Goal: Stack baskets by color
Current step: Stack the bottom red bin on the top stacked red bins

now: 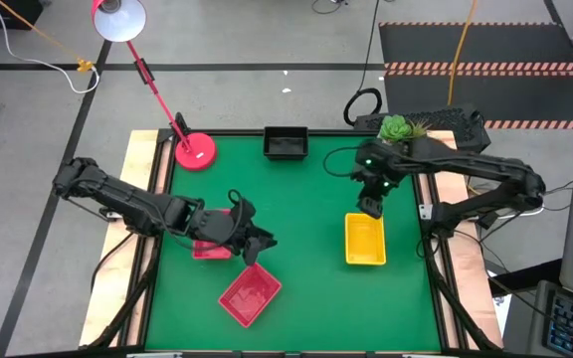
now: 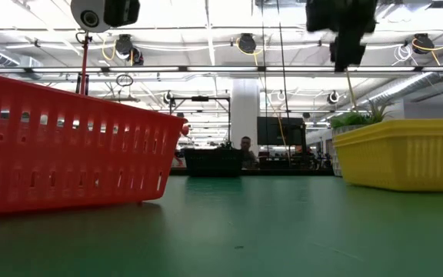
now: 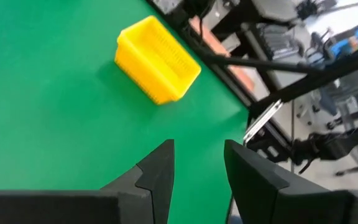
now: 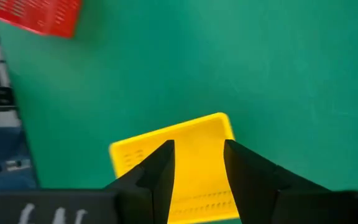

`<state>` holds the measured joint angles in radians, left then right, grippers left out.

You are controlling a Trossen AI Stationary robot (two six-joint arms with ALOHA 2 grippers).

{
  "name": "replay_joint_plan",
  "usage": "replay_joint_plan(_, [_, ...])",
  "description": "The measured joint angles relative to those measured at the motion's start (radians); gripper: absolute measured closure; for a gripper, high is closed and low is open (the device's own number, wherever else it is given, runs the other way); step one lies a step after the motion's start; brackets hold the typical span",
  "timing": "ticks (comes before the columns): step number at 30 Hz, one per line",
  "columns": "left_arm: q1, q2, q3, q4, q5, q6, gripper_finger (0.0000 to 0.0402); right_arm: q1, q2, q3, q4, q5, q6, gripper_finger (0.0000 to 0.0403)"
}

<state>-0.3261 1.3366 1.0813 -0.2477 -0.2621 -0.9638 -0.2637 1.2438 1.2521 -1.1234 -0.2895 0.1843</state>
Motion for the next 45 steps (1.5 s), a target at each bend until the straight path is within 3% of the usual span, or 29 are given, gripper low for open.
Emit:
replay_joint_plan(7, [-0.023, -0.010, 0.000, -0.061, 0.009, 0.000, 0.0261, 0.064, -0.049, 0.170, -0.109, 0.003, 0.068, 0.0271])
replay_joint_plan(16, [-0.060, -0.063, 0.006, -0.107, 0.009, 0.012, 0.0261, 0.145, -0.081, 0.314, -0.121, 0.004, 0.169, 0.0274])
replay_joint_plan(25, [-0.141, -0.046, 0.198, -0.472, 0.009, 0.018, 0.0261, 0.204, -0.126, 0.319, -0.055, 0.090, 0.178, 0.0360])
replay_joint_plan(29, [-0.177, -0.038, 0.258, -0.547, 0.009, -0.012, 0.0261, 0.207, -0.129, 0.319, -0.039, 0.111, 0.177, 0.0398])
replay_joint_plan(38, [-0.322, 0.071, 0.298, -0.691, 0.130, 0.000, 0.0261, 0.207, -0.129, 0.319, 0.011, 0.159, 0.193, 0.0400])
replay_joint_plan(45, [-0.420, 0.211, 0.298, -0.678, 0.179, 0.247, 0.0261, 0.207, -0.129, 0.319, 0.013, 0.159, 0.193, 0.0402])
